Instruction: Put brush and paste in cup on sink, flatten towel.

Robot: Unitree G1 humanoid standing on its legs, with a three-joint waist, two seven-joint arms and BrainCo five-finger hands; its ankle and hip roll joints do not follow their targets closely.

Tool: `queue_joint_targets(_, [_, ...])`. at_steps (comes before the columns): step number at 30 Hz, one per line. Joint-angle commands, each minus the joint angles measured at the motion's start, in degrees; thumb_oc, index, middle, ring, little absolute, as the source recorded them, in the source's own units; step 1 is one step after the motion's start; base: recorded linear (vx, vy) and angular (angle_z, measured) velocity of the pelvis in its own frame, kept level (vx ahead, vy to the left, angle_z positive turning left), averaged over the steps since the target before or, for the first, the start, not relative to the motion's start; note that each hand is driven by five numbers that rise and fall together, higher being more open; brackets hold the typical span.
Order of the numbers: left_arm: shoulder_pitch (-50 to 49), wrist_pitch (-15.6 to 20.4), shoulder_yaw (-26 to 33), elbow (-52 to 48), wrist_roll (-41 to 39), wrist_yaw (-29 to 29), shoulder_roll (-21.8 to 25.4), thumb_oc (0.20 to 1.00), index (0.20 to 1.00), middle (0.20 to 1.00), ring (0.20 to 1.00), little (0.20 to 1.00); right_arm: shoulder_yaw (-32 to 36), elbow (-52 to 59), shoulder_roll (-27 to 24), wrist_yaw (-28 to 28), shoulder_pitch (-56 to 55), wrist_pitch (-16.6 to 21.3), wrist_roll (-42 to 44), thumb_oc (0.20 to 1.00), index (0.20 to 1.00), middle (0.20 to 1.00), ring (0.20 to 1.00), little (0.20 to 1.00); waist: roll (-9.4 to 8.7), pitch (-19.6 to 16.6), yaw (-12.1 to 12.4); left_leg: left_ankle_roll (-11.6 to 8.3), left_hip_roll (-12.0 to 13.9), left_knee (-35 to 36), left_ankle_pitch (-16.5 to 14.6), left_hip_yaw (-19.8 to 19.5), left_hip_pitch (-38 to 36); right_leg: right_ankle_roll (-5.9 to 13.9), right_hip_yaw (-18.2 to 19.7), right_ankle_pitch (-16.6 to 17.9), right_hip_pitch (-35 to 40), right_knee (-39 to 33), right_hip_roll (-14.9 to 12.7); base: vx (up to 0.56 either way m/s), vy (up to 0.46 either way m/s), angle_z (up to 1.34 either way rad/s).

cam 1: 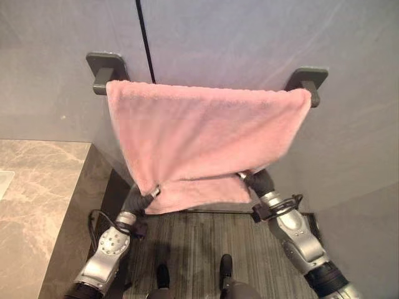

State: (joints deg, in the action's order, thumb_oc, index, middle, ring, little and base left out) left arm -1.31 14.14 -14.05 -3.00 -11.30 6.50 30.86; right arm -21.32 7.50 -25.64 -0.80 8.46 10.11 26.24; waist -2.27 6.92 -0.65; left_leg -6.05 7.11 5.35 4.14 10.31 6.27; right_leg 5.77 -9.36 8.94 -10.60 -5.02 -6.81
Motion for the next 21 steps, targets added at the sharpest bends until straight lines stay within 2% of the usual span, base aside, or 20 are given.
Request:
queue_joint_targets(1, [2.7,4.1,2.1,-2.8,-3.3,0.4,1.5,0.200,0.200,0.200,0.200,0.200,4.6,9.6,1.7,0.8,2.2,6.1,1.8,0.200,0.200,0.200,0.200,0.200,-1.57,-0.4,-0.1,-0.35,0.0,-0.3,-0.9,1.1,-1.6,5.55,1.1,-2.3,2.7,0.0,-4.1,0.04,-0.017,-0.08])
queue_joint_targets(3, [0.4,2.3,1.5,0.5,-1.2,0.9,0.5,0.200,0.200,0.200,0.200,0.200,3.8,6.3,2.5,0.1,1.1,5.0,1.4,0.200,0.200,0.200,0.200,0.200,-1.51,-0.9,-0.1,-0.27,0.1,-0.3,-1.1,1.1,-2.1,5.47,0.9,-2.5,3.3,0.0,-4.2,0.04,-0.019,-0.11])
queue_joint_targets(4, [1.4,1.9,0.0,4.5,-0.5,1.5,-0.3,0.200,0.200,0.200,0.200,0.200,1.6,0.3,3.7,-0.7,1.9,4.1,2.5,0.200,0.200,0.200,0.200,0.200,-1.39,-0.7,0.0,-0.23,0.1,-0.3,-1.2,1.2,-2.5,5.43,0.8,-2.5,3.7,0.0,-4.2,0.02,-0.011,-0.18])
queue_joint_targets(5, [1.8,2.0,-0.7,5.8,-0.9,1.5,-0.9,0.200,0.200,0.200,0.200,0.200,0.5,-2.6,4.7,-0.2,2.4,3.8,5.2,0.200,0.200,0.200,0.200,0.200,-1.28,-0.9,0.2,-0.17,0.0,-0.3,-1.2,1.1,-2.6,5.38,0.8,-2.6,3.9,0.0,-4.2,0.02,-0.012,-0.12])
queue_joint_targets(6, [2.4,2.1,-2.0,10.0,-2.5,1.0,-2.7,0.200,0.200,0.200,0.200,0.200,-0.6,-8.2,7.2,1.8,2.2,3.3,11.5,0.200,0.200,0.200,0.200,0.200,-1.18,-0.8,0.3,-0.14,-0.1,-0.3,-1.3,1.1,-2.9,5.31,0.7,-2.8,4.2,0.0,-4.2,0.00,0.000,0.00])
queue_joint_targets(7, [3.4,1.6,-2.9,16.3,-3.1,1.3,-4.5,0.200,0.200,0.200,0.200,0.200,-1.5,-14.6,8.3,1.0,2.9,3.0,10.6,0.200,0.200,0.200,0.200,0.200,-1.07,-0.9,0.4,-0.11,-0.2,-0.3,-1.4,1.2,-3.3,5.27,0.7,-2.9,4.6,0.0,-4.2,0.00,0.000,0.00])
queue_joint_targets(8, [3.5,1.7,-2.9,16.4,-3.1,1.3,-4.5,0.200,0.200,0.200,0.200,0.200,-1.5,-14.6,8.3,1.1,2.9,3.0,10.6,0.200,0.200,0.200,0.200,0.200,-1.10,-1.0,0.4,-0.09,-0.2,-0.3,-1.3,1.2,-3.1,5.26,0.7,-2.8,4.4,0.0,-4.2,0.01,0.005,0.06])
queue_joint_targets(9, [4.6,1.6,-3.7,19.9,-2.8,1.5,-5.1,0.200,0.200,0.200,0.200,0.200,-2.3,-15.7,7.1,0.0,3.8,2.7,5.9,0.200,0.200,0.200,0.200,0.200,-0.99,-1.1,0.4,-0.10,-0.2,-0.3,-1.3,1.3,-3.2,5.24,0.7,-2.8,4.4,0.0,-4.2,0.01,-0.004,0.08])
queue_joint_targets(10, [5.7,1.4,-5.2,23.9,1.0,2.5,-5.6,0.200,0.200,0.200,0.200,0.200,-2.5,-18.9,8.7,0.1,3.0,2.4,8.6,0.200,0.200,0.200,0.200,0.200,-0.85,-1.1,0.4,-0.12,-0.1,-0.3,-1.3,1.3,-3.3,5.22,0.6,-2.9,4.5,0.0,-4.3,0.03,-0.009,0.06])
queue_joint_targets(13, [4.9,1.0,-6.0,26.6,1.1,1.6,-6.6,0.200,0.200,0.200,0.200,0.200,-2.9,-20.6,9.0,0.9,1.7,1.8,7.5,0.200,0.200,0.200,0.200,0.200,-0.63,-1.5,0.4,-0.12,-0.2,-0.3,-1.4,1.3,-3.5,5.27,0.5,-3.1,4.8,0.0,-4.4,0.01,-0.003,-0.01])
queue_joint_targets(14, [4.9,1.1,-6.0,26.6,1.1,1.6,-6.6,0.200,0.200,0.200,0.200,0.200,-2.9,-20.6,9.0,0.9,1.7,1.8,7.6,0.222,0.222,0.222,0.222,0.222,-0.64,-1.5,0.4,-0.12,-0.2,-0.3,-1.4,1.3,-3.5,5.28,0.5,-3.1,4.8,0.0,-4.4,0.04,-0.008,-0.01])
queue_joint_targets(15, [4.7,0.9,-6.2,27.0,1.5,1.6,-6.7,0.225,0.225,0.225,0.225,0.225,-3.1,-21.0,9.3,1.3,1.4,1.7,8.5,0.407,0.407,0.407,0.407,0.407,-0.59,-1.6,0.4,-0.10,-0.2,-0.3,-1.4,1.3,-3.7,5.28,0.4,-3.1,4.9,0.0,-4.4,0.00,0.000,0.00])
queue_joint_targets(16, [4.4,0.5,-6.4,27.4,2.2,1.4,-6.7,1.000,1.000,1.000,1.000,1.000,-3.3,-21.4,9.1,1.2,1.2,1.5,8.3,1.000,1.000,1.000,1.000,1.000,-0.54,-1.7,0.4,-0.11,-0.1,-0.3,-1.5,1.4,-3.9,5.28,0.5,-3.3,5.1,0.0,-4.4,0.00,0.000,0.00])
queue_joint_targets(17, [4.4,-0.2,-6.8,28.8,2.9,1.3,-7.0,1.000,1.000,1.000,1.000,1.000,-3.7,-22.4,10.2,1.9,1.0,0.9,11.8,1.000,1.000,1.000,1.000,1.000,-0.46,-1.8,0.5,-0.13,-0.1,-0.3,-1.5,1.4,-4.0,5.26,0.4,-3.3,5.2,0.0,-4.4,0.00,0.000,0.00])
queue_joint_targets(18, [5.0,-1.8,-7.5,31.1,5.0,1.9,-7.5,1.000,1.000,1.000,1.000,1.000,-3.2,-26.3,12.6,2.5,0.8,-0.2,21.4,1.000,1.000,1.000,1.000,1.000,-0.33,-1.9,0.5,-0.16,-0.1,-0.3,-1.5,1.5,-4.2,5.25,0.5,-3.2,5.3,0.0,-4.4,0.00,0.000,0.00])
queue_joint_targets(21, [5.9,-3.1,-8.4,35.4,6.5,1.2,-8.0,1.000,1.000,1.000,1.000,1.000,-3.5,-29.7,12.5,3.2,2.2,-1.5,19.9,1.000,1.000,1.000,1.000,1.000,-0.11,-2.2,0.4,-0.26,-0.1,-0.3,-1.5,1.8,-4.5,5.17,0.7,-3.2,5.5,0.0,-4.4,0.00,0.000,0.00])
